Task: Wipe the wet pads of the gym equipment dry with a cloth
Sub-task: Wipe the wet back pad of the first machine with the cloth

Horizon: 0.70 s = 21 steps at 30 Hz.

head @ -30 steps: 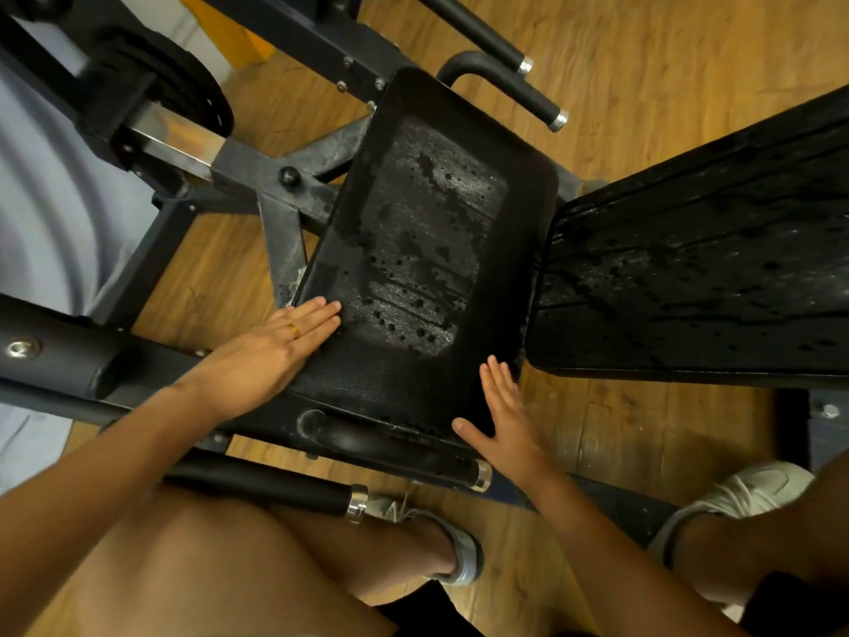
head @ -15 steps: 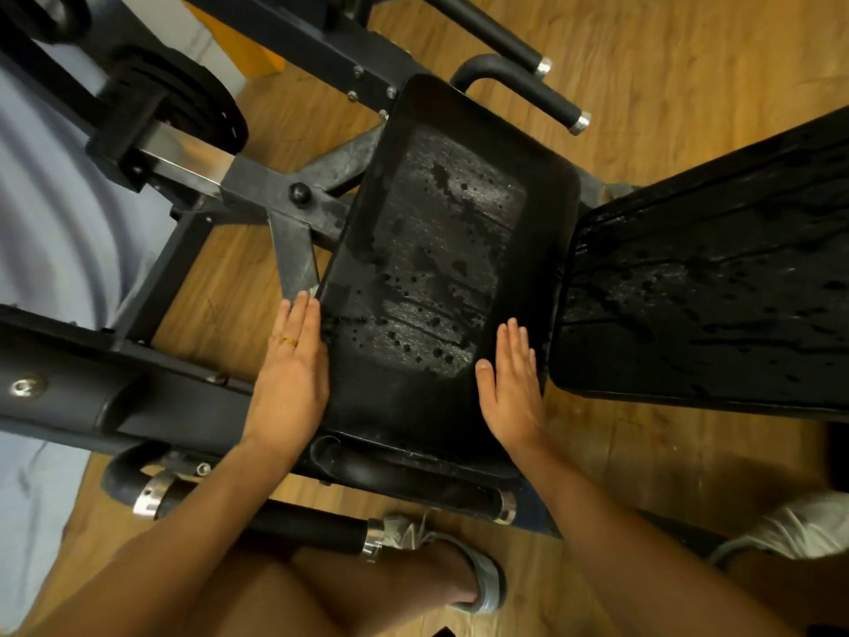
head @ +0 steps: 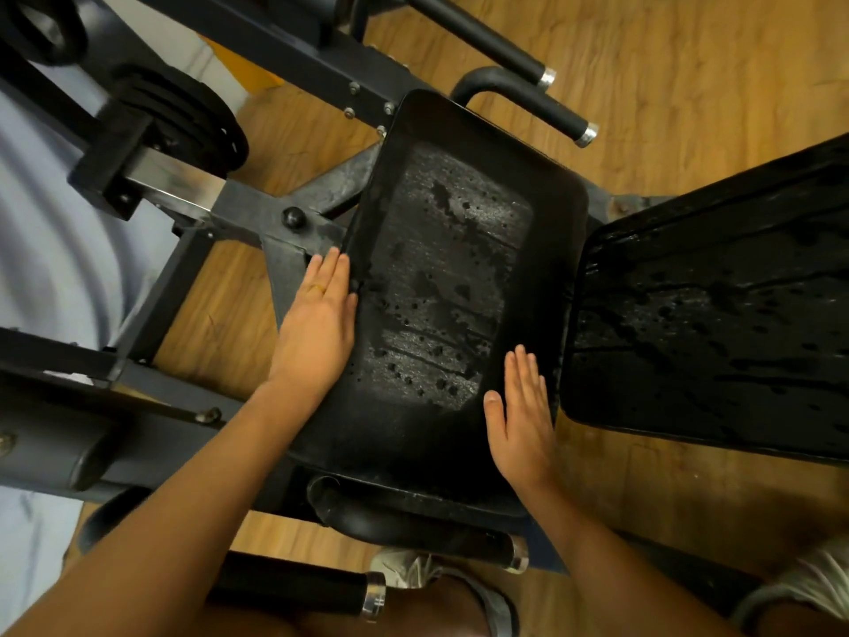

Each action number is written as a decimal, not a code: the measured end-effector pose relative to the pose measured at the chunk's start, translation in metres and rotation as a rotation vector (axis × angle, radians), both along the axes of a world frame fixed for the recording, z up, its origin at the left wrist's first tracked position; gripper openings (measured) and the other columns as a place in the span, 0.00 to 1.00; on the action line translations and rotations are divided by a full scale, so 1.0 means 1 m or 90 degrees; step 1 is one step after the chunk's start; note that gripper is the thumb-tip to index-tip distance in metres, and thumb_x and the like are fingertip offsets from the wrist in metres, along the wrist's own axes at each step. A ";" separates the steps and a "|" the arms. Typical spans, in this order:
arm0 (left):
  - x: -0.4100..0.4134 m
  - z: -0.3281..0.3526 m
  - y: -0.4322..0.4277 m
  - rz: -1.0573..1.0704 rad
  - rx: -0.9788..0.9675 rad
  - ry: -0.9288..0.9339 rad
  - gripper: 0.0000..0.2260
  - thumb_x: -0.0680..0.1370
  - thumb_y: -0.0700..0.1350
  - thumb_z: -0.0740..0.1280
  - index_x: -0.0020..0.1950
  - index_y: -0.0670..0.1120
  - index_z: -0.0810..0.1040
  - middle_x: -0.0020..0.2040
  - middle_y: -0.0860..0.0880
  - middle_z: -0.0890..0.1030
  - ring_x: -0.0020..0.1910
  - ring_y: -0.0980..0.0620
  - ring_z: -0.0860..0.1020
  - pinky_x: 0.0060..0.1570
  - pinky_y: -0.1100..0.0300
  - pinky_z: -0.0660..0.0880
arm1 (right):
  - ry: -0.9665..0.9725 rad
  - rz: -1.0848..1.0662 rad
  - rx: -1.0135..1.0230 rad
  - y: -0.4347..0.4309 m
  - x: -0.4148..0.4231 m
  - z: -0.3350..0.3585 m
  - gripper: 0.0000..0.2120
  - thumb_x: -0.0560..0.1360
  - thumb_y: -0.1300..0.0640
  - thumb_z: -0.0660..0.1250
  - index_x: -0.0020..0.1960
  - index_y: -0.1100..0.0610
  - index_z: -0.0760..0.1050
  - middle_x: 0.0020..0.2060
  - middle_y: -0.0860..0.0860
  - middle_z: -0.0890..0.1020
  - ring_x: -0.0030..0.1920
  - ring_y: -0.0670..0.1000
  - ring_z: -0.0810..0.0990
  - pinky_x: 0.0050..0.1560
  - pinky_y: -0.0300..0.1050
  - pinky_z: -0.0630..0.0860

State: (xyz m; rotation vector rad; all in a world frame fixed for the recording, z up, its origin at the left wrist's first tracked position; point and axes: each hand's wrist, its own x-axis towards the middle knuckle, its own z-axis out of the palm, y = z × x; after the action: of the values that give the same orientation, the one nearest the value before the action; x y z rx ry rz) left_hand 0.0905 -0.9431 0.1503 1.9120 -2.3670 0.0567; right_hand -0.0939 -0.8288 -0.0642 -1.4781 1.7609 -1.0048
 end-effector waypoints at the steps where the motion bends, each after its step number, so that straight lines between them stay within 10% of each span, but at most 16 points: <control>1: -0.006 0.001 -0.014 0.004 0.002 0.010 0.23 0.86 0.43 0.58 0.80 0.39 0.62 0.81 0.43 0.61 0.81 0.45 0.56 0.77 0.56 0.54 | -0.001 -0.002 -0.001 0.000 0.000 0.000 0.30 0.83 0.44 0.45 0.81 0.55 0.49 0.82 0.48 0.49 0.81 0.44 0.42 0.80 0.45 0.42; 21: 0.022 0.012 0.042 -0.006 0.070 -0.035 0.26 0.85 0.45 0.59 0.82 0.41 0.57 0.82 0.44 0.58 0.80 0.48 0.57 0.77 0.55 0.57 | -0.012 -0.025 -0.023 0.001 0.001 -0.003 0.29 0.84 0.46 0.49 0.81 0.56 0.53 0.82 0.50 0.54 0.81 0.46 0.47 0.81 0.49 0.48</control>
State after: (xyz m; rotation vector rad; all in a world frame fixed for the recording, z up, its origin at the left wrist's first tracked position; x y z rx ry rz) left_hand 0.1130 -0.9011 0.1624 1.9722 -2.4625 -0.0236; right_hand -0.0929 -0.8278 -0.0671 -1.4575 1.7735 -1.0718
